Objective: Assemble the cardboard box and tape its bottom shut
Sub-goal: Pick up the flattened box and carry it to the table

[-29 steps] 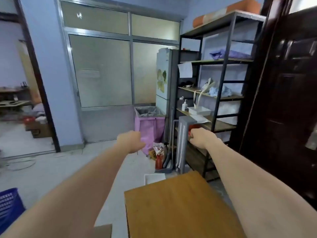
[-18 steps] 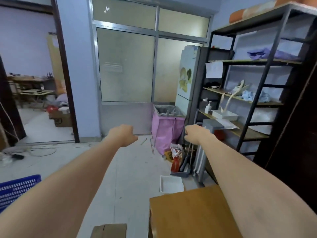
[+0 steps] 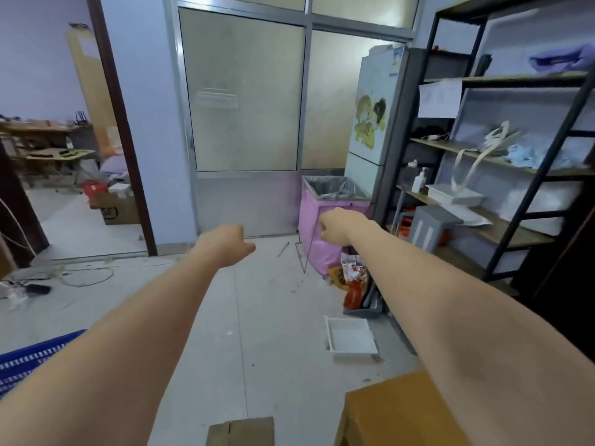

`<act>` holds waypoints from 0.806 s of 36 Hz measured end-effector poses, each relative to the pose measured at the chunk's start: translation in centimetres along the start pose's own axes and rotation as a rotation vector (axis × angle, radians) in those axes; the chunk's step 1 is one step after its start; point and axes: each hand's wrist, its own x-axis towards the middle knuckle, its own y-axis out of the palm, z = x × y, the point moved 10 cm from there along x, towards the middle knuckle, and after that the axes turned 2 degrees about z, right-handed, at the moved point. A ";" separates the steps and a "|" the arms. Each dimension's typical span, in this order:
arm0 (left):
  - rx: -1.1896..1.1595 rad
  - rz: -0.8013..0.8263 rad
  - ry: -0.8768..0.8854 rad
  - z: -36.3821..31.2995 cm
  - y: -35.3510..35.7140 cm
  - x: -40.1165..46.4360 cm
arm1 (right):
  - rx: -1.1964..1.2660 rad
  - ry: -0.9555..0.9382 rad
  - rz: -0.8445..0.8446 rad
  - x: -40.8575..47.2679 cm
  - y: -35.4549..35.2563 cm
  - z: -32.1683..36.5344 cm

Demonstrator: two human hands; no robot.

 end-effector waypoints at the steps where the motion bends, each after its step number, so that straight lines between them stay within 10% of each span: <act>1: -0.001 0.001 -0.001 0.6 0.4 1.3 | 0.002 0.005 0.004 1.4 0.3 0.0; 17: 0.041 0.094 -0.066 9.4 8.0 23.3 | 0.140 0.006 0.119 27.9 8.8 -0.3; 29: -0.058 0.427 -0.214 19.1 29.3 29.1 | 0.325 0.009 0.363 37.5 30.0 5.4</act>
